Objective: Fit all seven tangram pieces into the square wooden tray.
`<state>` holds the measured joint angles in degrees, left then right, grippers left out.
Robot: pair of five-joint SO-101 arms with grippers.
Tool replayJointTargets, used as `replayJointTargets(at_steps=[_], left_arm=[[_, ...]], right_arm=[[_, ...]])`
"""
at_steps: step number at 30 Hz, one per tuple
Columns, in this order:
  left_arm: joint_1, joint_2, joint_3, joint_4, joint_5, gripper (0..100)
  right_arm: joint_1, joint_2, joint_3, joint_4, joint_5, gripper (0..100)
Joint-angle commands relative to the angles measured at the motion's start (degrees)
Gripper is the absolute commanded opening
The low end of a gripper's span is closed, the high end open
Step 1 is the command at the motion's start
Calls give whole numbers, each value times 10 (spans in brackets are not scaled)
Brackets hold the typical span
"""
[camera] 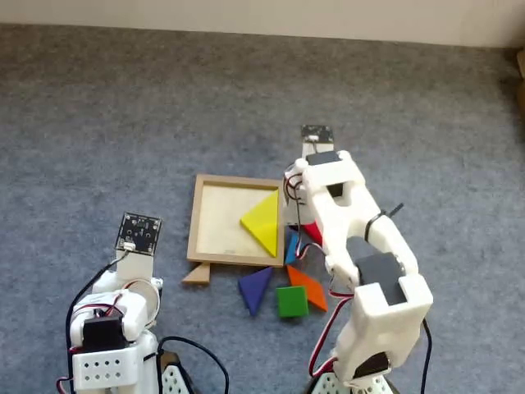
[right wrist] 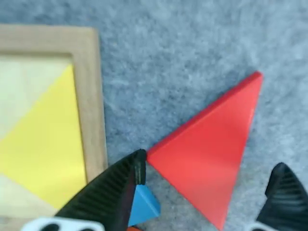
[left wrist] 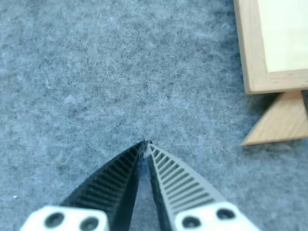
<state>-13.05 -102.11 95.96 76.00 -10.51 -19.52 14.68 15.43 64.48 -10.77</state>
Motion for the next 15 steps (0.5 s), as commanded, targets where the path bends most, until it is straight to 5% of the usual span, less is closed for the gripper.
replayJointTargets(at_steps=[1, 15], left_arm=[[-4, -17, 12, 4, 5, 8], [-4, -17, 12, 4, 5, 8]], right_arm=[[7, 2, -33, -3, -5, 375], [9, 22, -33, -30, -5, 375]])
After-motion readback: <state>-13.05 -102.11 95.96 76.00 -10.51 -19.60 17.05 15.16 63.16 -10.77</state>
